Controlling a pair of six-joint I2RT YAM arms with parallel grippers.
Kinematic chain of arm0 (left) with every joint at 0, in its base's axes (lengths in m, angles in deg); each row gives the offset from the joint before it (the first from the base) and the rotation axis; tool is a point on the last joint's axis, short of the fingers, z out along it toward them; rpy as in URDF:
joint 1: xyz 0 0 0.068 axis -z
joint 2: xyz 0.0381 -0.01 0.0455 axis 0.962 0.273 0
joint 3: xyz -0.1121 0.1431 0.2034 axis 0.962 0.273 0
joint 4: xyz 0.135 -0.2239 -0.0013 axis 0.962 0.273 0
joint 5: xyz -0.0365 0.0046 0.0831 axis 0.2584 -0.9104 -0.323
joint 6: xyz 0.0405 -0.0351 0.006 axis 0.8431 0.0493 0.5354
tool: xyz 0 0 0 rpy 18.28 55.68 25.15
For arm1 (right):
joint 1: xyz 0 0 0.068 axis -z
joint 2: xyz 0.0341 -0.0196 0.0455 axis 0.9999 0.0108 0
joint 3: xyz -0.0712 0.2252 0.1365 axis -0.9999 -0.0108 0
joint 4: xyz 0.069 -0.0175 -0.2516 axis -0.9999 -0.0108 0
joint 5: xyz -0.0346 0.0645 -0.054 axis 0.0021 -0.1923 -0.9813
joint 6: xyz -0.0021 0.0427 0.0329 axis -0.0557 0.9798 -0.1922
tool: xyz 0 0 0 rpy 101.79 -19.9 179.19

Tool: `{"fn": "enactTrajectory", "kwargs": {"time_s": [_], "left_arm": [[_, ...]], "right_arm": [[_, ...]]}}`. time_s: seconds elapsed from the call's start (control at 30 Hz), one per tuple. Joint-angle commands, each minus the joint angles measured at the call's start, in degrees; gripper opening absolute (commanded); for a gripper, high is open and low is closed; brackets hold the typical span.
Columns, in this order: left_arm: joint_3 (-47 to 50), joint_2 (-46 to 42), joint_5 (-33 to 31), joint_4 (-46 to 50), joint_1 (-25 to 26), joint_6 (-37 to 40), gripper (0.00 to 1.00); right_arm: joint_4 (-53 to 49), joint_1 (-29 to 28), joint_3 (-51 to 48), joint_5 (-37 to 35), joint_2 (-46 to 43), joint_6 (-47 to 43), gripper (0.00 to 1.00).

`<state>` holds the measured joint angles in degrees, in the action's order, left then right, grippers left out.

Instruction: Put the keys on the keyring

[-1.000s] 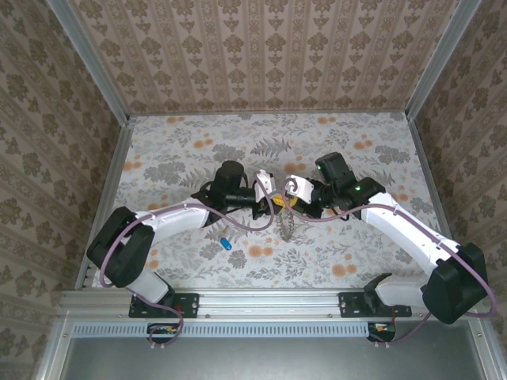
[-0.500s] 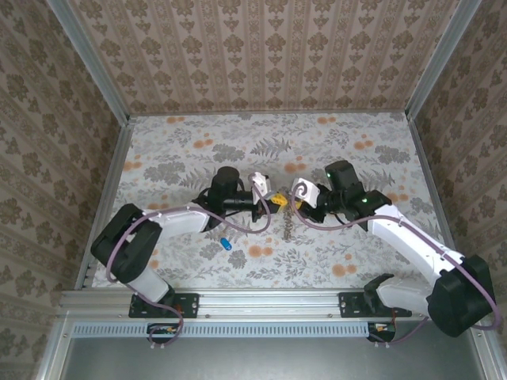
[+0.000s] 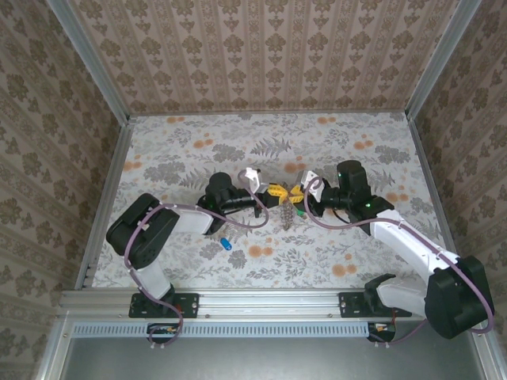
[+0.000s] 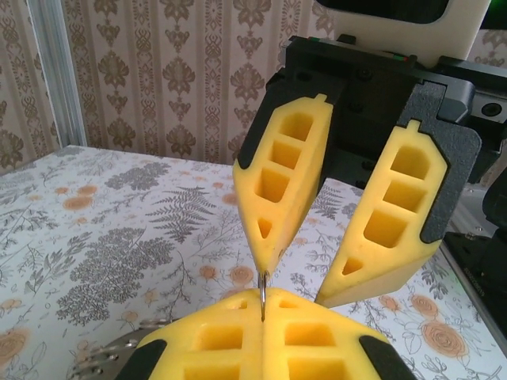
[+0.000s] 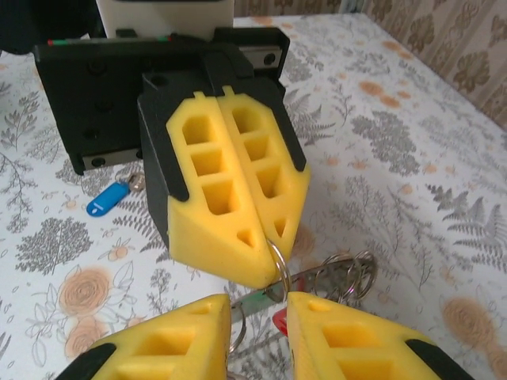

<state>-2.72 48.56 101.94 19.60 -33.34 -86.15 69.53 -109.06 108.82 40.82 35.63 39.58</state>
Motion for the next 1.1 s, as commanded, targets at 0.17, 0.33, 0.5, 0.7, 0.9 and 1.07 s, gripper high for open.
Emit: {"fn": "enactTrajectory", "kwargs": {"time_s": [0.17,0.33,0.5,0.7,0.9,1.07], "left_arm": [[-0.72,-1.39,1.85,-4.67,-0.38,-1.92,0.0],[-1.13,-1.94,2.26,-4.01,-0.31,-1.75,0.0],[-1.4,-2.53,2.31,-3.57,-0.3,-1.71,0.0],[-1.55,-2.63,2.82,-3.49,-0.28,-1.81,0.0],[-1.29,-3.45,2.31,-2.07,-0.21,-1.07,0.0],[-1.21,-5.88,1.45,6.69,-0.35,2.98,0.18]], "right_arm": [[9.35,0.89,-1.46,-0.11,1.13,1.81,0.28],[8.28,1.51,-0.16,2.54,2.86,1.47,0.26],[5.94,1.82,0.62,4.61,3.88,0.4,0.22],[8.0,1.9,1.1,6.38,4.82,2.43,0.1],[5.55,1.99,2.24,7.2,4.82,1.85,0.0],[-0.7,1.86,3.86,5.57,2.74,-1.88,0.0]]}}
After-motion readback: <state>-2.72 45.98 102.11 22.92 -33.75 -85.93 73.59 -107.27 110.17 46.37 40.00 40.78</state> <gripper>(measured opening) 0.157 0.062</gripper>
